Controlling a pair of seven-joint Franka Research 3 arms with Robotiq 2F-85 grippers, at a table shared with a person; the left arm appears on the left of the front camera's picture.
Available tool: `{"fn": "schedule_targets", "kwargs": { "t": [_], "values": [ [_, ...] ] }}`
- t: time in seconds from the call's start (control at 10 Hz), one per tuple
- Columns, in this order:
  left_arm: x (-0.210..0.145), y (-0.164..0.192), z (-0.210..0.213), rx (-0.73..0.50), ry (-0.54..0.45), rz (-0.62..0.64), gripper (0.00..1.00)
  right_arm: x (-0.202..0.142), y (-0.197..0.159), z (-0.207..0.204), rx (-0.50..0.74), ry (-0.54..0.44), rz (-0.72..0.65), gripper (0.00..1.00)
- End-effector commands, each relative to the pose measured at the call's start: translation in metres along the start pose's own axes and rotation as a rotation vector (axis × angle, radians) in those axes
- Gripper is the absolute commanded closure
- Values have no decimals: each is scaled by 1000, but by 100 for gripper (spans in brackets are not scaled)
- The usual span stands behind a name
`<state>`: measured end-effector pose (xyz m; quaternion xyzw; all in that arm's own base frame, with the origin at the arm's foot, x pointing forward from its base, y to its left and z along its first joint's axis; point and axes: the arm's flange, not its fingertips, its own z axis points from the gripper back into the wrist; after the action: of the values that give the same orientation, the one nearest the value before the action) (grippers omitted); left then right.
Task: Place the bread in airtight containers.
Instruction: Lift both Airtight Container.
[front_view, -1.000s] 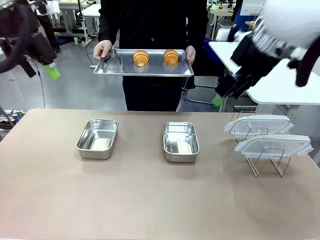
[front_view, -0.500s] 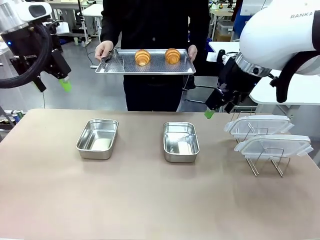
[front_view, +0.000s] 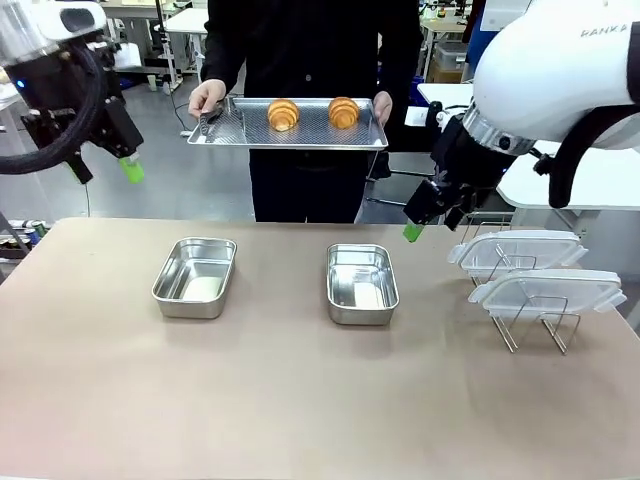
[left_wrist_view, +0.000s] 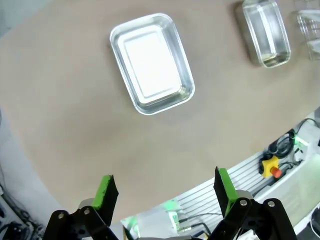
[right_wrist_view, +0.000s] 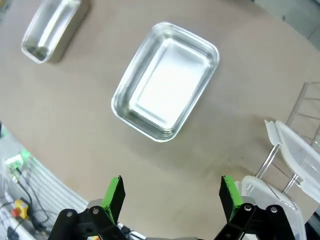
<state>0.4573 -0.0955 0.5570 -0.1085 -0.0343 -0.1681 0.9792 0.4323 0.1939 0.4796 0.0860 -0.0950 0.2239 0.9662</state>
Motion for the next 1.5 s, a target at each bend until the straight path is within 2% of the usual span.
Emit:
{"fn": "schedule_targets", "kwargs": {
  "t": [0.0, 0.2, 0.5, 0.8, 1.4],
  "values": [
    [17, -5, -39, 98, -13, 57, 0, 20, 20, -40, -111, 21, -140, 0],
    [19, -9, -67, 156, -35, 46, 0, 23, 30, -70, -138, -9, -168, 0],
    [27, -8, -117, 155, -32, 43, 0, 24, 29, -96, -180, -55, -208, 0],
    [40, -1, -152, 189, 5, 88, 0, 32, 12, -125, -197, -54, -294, 0],
    [47, 24, -210, 198, 27, 163, 0, 38, 3, -172, -222, -28, -342, 0]
  ]
}}
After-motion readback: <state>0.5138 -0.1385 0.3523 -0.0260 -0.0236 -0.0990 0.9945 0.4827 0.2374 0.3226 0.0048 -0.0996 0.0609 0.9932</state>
